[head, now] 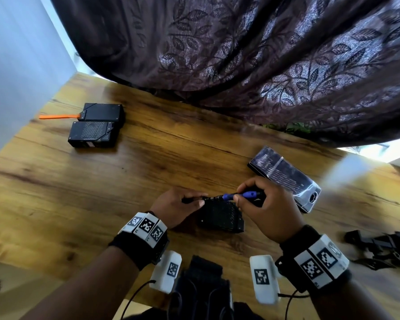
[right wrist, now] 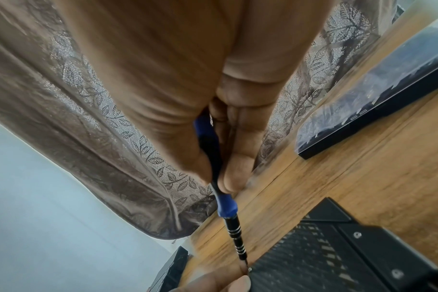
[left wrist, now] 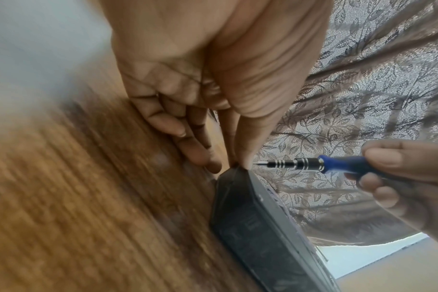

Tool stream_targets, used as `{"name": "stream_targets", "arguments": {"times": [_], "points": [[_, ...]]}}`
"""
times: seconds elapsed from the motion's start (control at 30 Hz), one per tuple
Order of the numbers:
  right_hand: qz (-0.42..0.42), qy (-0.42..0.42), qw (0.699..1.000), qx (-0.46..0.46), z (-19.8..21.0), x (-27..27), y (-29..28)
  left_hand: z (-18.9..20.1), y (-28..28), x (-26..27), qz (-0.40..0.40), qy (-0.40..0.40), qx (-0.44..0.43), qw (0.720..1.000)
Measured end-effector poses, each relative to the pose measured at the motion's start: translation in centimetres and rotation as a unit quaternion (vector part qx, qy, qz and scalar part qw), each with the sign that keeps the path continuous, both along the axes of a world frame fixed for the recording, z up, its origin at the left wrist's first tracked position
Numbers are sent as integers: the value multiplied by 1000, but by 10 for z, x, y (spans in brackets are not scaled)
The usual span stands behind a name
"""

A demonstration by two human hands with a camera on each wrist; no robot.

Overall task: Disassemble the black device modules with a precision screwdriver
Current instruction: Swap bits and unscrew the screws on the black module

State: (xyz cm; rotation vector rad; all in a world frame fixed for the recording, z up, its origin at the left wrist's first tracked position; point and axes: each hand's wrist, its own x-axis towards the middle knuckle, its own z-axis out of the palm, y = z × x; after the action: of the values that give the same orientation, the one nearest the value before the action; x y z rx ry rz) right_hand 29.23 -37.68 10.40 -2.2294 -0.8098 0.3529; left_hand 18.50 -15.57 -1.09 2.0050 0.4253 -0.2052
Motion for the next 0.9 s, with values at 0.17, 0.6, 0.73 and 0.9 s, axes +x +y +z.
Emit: {"name": "stream_targets", "arguments": {"times": [0.17, 0.6, 0.73, 0.9], "points": [[2, -7, 1000, 1, -1, 0, 2, 0, 0, 0, 5, 10, -1, 1000], [2, -1, 1000, -9, 3, 1, 1, 0, 0, 2, -1, 22, -7, 1000], [4, -1, 1000, -7, 3, 1, 2, -3, 1, 2, -2, 23, -13, 1000], [15, -18, 1000, -17, 2, 0, 3, -4, 3, 3, -6, 25, -15, 1000]]}}
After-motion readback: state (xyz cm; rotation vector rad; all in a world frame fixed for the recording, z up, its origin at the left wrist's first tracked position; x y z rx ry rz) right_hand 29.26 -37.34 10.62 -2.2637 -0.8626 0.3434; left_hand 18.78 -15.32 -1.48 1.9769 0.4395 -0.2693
